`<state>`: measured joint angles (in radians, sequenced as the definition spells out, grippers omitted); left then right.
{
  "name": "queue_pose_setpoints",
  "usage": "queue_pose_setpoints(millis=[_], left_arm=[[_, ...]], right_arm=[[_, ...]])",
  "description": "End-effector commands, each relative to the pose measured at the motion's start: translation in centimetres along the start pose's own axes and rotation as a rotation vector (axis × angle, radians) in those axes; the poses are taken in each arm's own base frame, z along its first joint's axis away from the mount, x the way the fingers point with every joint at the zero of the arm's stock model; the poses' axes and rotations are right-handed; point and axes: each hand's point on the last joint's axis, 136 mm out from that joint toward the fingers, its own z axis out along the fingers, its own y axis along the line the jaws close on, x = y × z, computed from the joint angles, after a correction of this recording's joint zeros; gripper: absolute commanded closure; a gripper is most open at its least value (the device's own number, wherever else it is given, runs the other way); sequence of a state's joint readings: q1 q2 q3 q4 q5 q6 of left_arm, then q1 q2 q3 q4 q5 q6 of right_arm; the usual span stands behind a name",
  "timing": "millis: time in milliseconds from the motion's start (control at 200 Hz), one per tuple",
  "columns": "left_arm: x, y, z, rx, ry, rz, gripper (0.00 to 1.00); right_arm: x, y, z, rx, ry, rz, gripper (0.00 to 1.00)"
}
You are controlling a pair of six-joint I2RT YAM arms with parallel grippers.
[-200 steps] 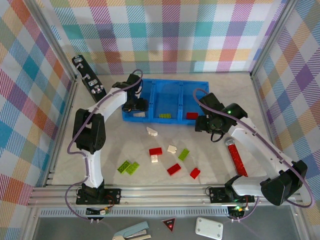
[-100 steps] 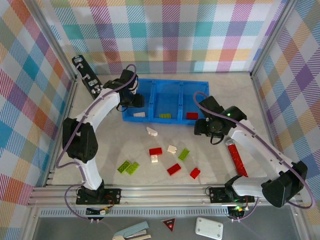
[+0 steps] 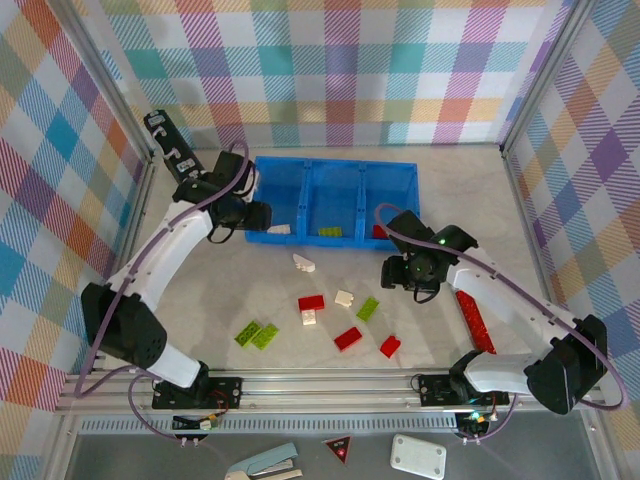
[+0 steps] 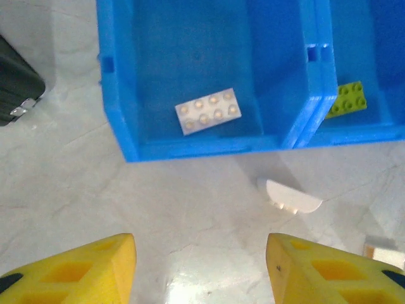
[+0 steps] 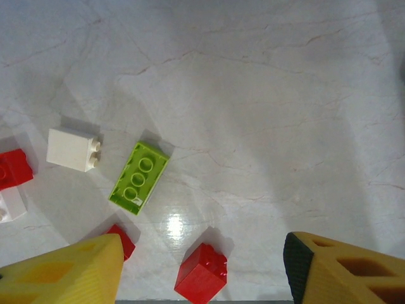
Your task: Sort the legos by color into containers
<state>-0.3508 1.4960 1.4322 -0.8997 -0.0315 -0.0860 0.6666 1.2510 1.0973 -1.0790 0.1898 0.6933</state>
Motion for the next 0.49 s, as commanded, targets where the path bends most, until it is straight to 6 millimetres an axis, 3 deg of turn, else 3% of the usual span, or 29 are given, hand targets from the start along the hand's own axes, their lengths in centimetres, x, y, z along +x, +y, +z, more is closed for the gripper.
queue_pose_setpoints(millis=[0,165,490], left_arm=[[1.6,1.4,-1.2,-0.051,-0.004,0.058,0.44],[2.7,2.0,-1.1,-0.067,-0.062,0.090,0.44],[3.3,1.7,0.0,-0.038,-0.082,0.111,0.43]], right_arm=[[1.0,0.9,1.1,-0.014,0.040,0.017,0.31],[2.1,2.4,2.8,-0.032,0.097,-0.066,0.32],[2.9,4.1,5.2,-0.047,0.159,-0.530,0.31]])
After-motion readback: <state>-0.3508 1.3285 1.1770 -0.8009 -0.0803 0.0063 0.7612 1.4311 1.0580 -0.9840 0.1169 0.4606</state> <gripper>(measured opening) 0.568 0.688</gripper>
